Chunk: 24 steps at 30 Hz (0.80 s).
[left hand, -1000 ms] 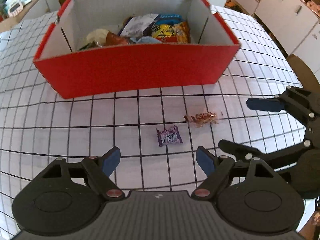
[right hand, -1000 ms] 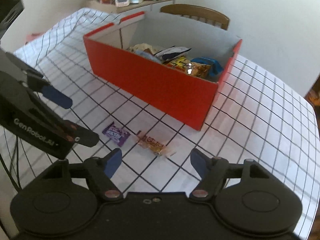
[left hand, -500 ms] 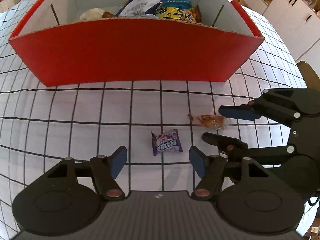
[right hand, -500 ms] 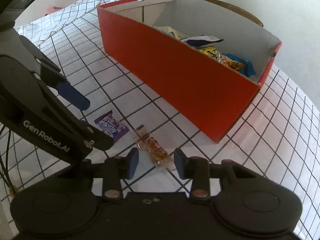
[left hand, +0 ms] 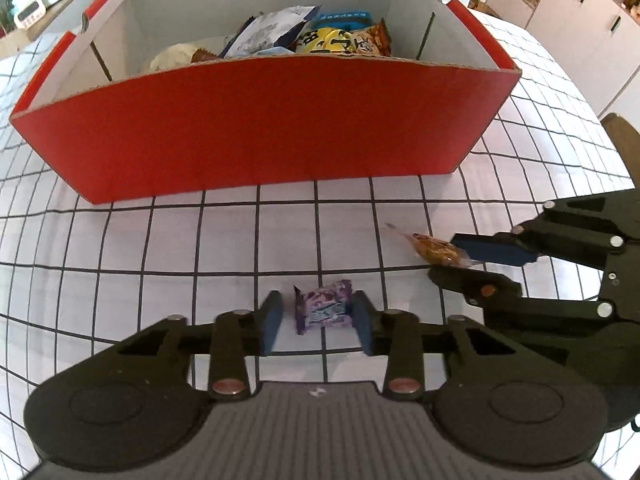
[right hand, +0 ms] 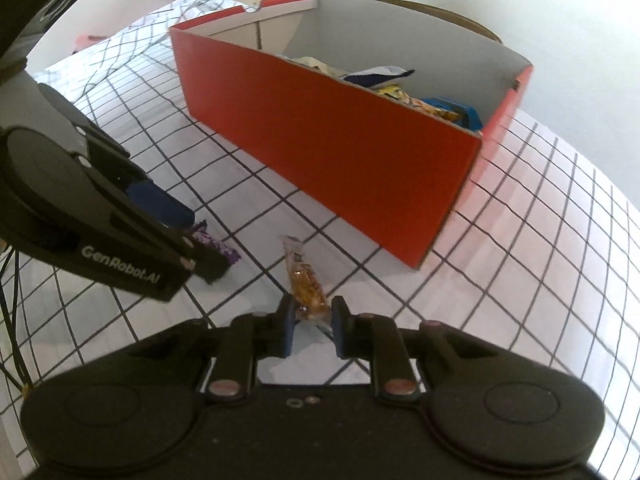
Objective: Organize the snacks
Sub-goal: 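Grasp the orange-brown bar with the right tool while the left grasps the purple candy, then lift and carry both candies over the red box with both tools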
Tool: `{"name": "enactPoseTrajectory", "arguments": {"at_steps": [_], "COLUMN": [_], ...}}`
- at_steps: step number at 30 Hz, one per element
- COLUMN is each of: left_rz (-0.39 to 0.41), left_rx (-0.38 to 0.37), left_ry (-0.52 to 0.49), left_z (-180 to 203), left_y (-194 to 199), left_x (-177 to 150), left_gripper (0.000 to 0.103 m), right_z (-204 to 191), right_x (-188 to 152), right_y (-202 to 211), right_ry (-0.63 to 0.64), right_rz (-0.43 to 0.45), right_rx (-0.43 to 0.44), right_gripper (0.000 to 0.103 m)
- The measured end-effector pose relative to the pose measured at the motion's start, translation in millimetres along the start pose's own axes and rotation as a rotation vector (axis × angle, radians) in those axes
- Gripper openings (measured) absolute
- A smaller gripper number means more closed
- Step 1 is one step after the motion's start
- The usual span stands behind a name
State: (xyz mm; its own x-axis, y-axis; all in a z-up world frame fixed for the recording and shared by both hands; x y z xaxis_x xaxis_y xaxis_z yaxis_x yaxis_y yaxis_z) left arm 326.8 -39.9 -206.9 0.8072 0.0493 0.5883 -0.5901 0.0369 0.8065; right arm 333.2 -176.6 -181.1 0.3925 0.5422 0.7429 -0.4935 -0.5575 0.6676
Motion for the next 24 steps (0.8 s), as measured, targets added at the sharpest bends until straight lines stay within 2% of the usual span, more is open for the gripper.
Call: {"name": "enactPoseTrajectory", "arguments": {"at_steps": [2, 9, 19, 24], "left_rz": [0.002, 0.013, 0.022, 0.037], "left_rx": [0.002, 0.006, -0.024, -0.036], "left_ry": [-0.006, -0.019, 0.024, 0.049], "left_z": [1, 2, -11, -19], "left_y": [1, 6, 30, 50], "left_x": [-1, -3, -12, -14], "left_gripper": [0.027, 0.019, 0.018, 0.018], "right_z": [1, 1, -1, -10], "right_x": [-3, -13, -24, -23], "right_y": [3, 14, 44, 59], "right_ry": [-0.030, -0.157, -0.348, -0.393], "right_rz": [0.004, 0.014, 0.058, 0.076], "right_rx": [-0.022, -0.111, -0.162, -0.171], "right_gripper": [0.017, 0.014, 0.014, 0.014]}}
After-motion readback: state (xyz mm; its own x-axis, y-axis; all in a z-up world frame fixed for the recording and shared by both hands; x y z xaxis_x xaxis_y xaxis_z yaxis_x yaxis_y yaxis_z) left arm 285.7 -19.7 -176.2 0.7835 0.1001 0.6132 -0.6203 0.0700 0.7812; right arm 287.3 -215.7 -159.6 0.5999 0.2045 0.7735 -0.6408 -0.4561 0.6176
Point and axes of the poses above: each gripper's, at about its wrist camera, not at the fingertips, and y roughly against the way its jaws point, z to its right, x to its top, the point moved 1 cm from there along -y, roughly the way its jaws point, and after that the axes turned 13 degrees about z, right-handed, at the moved point
